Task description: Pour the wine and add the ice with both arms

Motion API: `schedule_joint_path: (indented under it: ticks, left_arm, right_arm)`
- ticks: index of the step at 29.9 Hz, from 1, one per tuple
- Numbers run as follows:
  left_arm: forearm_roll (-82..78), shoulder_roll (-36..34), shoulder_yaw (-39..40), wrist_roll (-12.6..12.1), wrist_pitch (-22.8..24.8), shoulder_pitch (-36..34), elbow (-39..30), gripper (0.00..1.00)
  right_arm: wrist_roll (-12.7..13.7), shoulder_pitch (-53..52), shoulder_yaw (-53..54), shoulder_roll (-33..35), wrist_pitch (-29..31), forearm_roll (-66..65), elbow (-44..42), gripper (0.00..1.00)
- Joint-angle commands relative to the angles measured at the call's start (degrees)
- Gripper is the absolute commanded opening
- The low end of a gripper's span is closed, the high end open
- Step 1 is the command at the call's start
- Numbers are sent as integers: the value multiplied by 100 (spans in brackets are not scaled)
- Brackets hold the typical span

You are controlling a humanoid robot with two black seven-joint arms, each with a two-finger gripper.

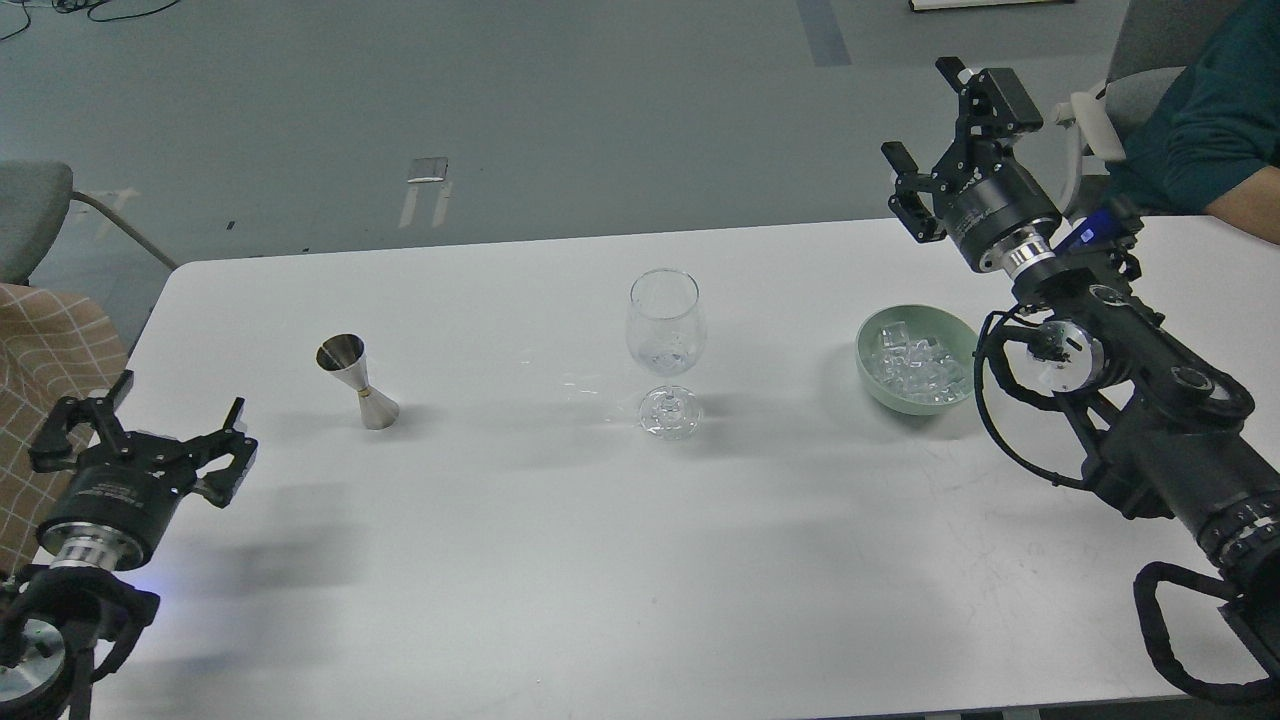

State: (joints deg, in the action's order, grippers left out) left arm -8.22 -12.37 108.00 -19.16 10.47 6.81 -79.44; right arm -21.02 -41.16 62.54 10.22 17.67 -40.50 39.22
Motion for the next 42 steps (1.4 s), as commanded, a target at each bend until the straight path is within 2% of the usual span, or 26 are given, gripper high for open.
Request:
schedule_joint_path:
  ticks: [1,4,7,9,12,14,18,24,27,33,42]
  left_arm:
    - [-153,-598,11,192,148,-136,122,98]
    - [-547,-1169,-59,386,148,-469,245,98]
    - [-1117,-1391,-86,439,157,-733,263,98]
    - [-1644,-1409,-121,500,227,-1022,324,98]
    - [-2410,-1409,-392,772,394,-1663,464,98]
    - [-2517,-1418,-542,843,403,-1858,491,98]
    - [-2562,-1383,-841,887,359,-2377,491,98]
    - [-2571,-1321,-1009,931,359,-2501,491,98]
    - [-2571,-1225,-1009,931,359,-2501,483,98]
    - [-2579,-1163,-1009,931,368,-2466,456,98]
    - [-2588,-1075,-1009,931,385,-2439,430,98]
  right_arm:
    - [-7,-68,-522,444,-70,-116,208,100]
    - [-7,-112,-1032,980,-237,-379,585,100]
    - [-7,-86,-1296,1454,-264,-607,1015,100]
    - [-7,-25,-1428,1797,-325,-862,1367,100]
    - [-7,28,-1691,2307,-483,-1589,1868,100]
    - [-7,64,-1806,2475,-606,-1960,2062,100]
    - [-16,265,-2210,2871,-1159,-3557,2616,100]
    - [-33,564,-2510,2915,-1994,-5843,2618,100]
    - [-33,748,-2545,2898,-2179,-6407,2591,100]
    - [-33,1022,-2563,2871,-2189,-6805,2266,100]
    - [-33,917,-2949,2564,-1864,-6805,1704,100]
